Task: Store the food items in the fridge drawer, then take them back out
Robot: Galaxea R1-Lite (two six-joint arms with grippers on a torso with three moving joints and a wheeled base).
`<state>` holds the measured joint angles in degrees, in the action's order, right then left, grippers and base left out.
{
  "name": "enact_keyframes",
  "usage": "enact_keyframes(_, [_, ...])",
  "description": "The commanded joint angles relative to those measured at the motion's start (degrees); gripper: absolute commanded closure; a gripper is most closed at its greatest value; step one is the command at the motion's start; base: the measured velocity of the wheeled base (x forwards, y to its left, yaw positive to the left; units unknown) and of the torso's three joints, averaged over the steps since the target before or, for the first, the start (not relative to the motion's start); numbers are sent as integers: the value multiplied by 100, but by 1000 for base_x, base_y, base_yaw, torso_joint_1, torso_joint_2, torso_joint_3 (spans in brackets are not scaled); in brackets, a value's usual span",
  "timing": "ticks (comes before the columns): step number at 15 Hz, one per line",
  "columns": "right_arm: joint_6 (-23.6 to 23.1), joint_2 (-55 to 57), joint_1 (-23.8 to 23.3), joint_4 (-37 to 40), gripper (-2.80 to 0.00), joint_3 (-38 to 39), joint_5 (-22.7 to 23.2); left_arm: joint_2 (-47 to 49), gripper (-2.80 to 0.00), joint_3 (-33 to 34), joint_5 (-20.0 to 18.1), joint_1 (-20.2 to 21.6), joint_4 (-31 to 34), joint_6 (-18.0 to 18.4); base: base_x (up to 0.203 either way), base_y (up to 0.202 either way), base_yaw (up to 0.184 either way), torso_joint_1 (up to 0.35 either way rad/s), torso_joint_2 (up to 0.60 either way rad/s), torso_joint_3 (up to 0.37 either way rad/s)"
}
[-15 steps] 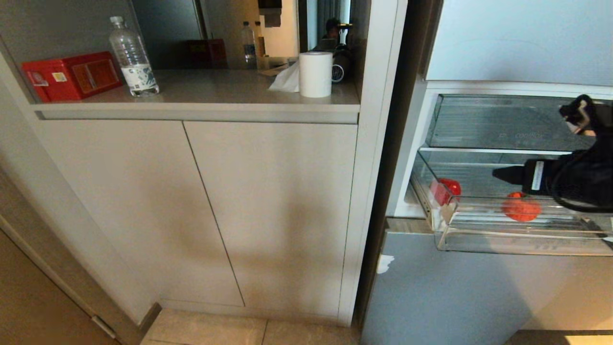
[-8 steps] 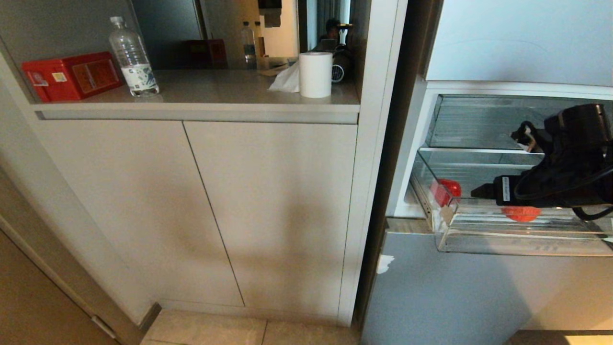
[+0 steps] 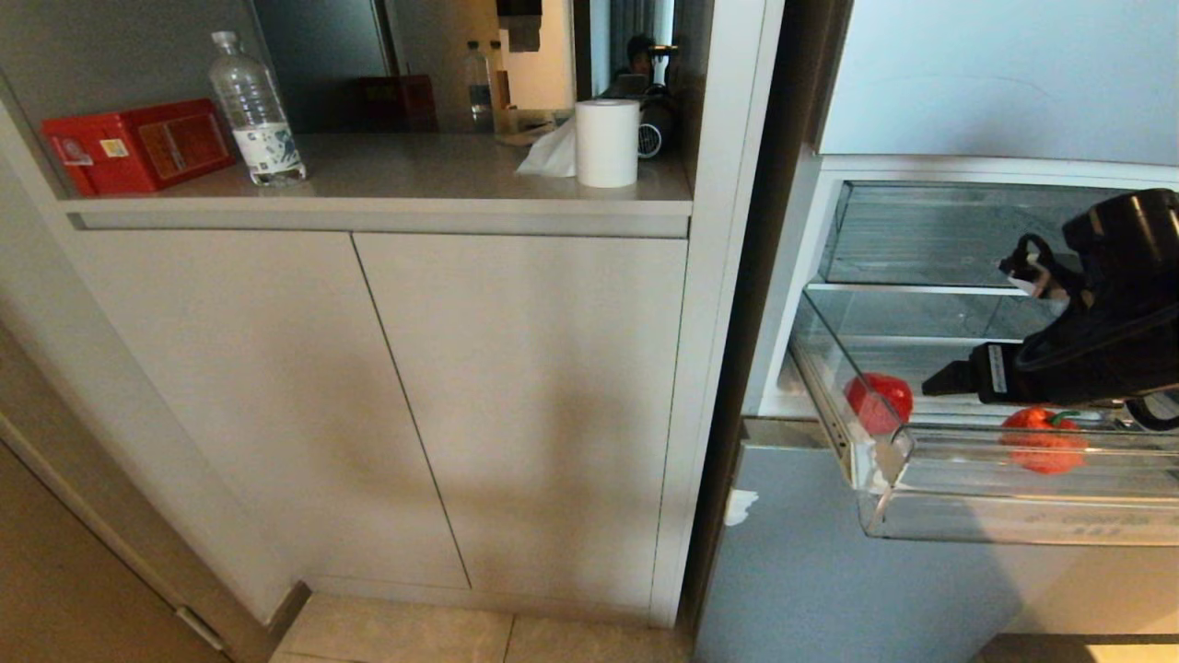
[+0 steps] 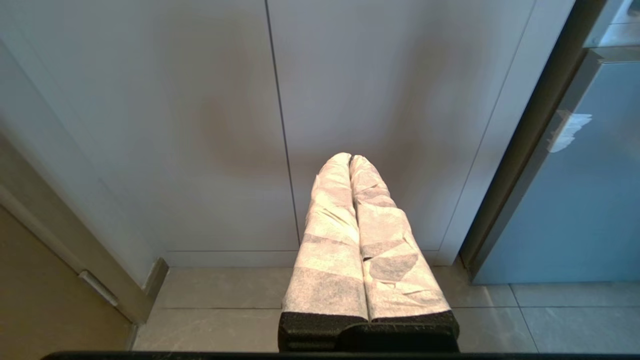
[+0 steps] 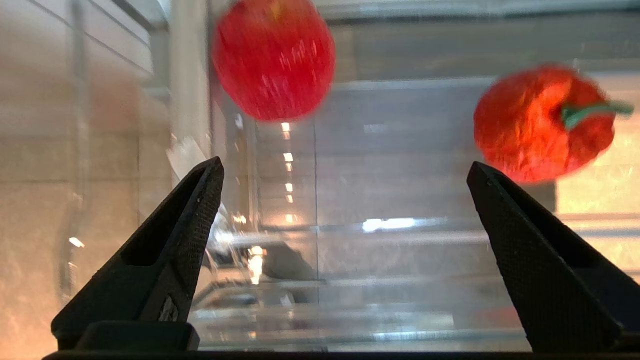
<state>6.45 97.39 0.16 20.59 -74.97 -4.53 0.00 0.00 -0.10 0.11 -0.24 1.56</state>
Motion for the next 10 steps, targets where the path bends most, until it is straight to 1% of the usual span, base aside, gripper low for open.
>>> enact_keyframes(1, [19,259,-4,-1,-280,-334,-4,9,0,9,1,1,-2,2,0,0,0,0,0,0])
enact_keyframes(3, [15,588,4,-2,-280,-601,13,9,0,9,1,5,-2,2,0,0,0,0,0,0])
enact_keyframes(6, [31,1027,2,-2,-280,-866,326,9,0,9,1,7,-2,2,0,0,0,0,0,0])
enact_keyframes(10, [23,1476,2,6,-280,-1002,566,9,0,9,1,-1,-2,2,0,0,0,0,0,0])
